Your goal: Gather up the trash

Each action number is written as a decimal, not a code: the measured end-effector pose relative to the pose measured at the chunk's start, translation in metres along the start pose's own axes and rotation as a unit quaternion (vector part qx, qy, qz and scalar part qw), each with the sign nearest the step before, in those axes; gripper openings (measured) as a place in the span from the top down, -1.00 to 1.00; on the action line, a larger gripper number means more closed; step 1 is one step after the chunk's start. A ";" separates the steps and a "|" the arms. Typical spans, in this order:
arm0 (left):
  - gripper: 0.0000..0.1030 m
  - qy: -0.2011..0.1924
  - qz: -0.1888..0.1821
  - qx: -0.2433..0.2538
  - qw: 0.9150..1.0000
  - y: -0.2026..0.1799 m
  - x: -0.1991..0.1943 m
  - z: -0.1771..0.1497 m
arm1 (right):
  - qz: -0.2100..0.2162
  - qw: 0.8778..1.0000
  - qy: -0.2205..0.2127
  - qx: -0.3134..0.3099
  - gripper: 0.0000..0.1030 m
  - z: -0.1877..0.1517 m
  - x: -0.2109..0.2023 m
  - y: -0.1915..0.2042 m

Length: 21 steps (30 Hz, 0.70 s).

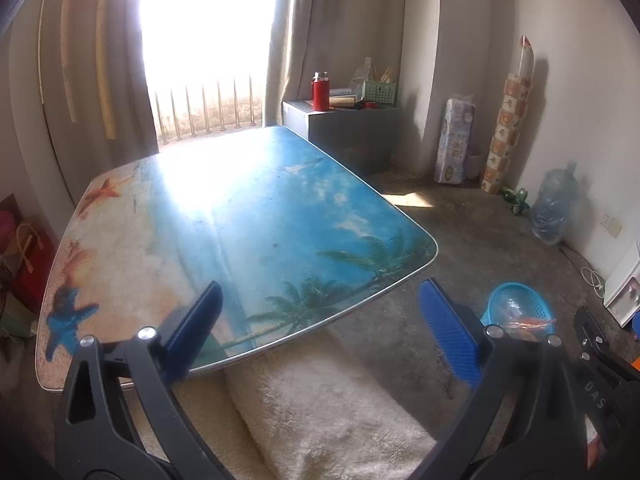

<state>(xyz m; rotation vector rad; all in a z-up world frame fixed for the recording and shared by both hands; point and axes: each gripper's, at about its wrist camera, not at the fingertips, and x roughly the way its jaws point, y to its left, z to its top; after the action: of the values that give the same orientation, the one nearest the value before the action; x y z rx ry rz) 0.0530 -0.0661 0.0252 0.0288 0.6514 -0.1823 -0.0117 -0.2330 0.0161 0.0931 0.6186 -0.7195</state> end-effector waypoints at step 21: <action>-0.84 0.048 0.038 -0.031 0.998 0.018 0.000 -0.005 | 0.033 0.999 0.035 -0.006 -0.88 -0.005 0.008 0.002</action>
<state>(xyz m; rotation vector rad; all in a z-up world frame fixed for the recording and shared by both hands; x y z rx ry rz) 0.0533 -0.0477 0.0205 0.0018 0.7494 -0.0873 -0.0084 -0.2348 0.0075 0.1266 0.6830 -0.6500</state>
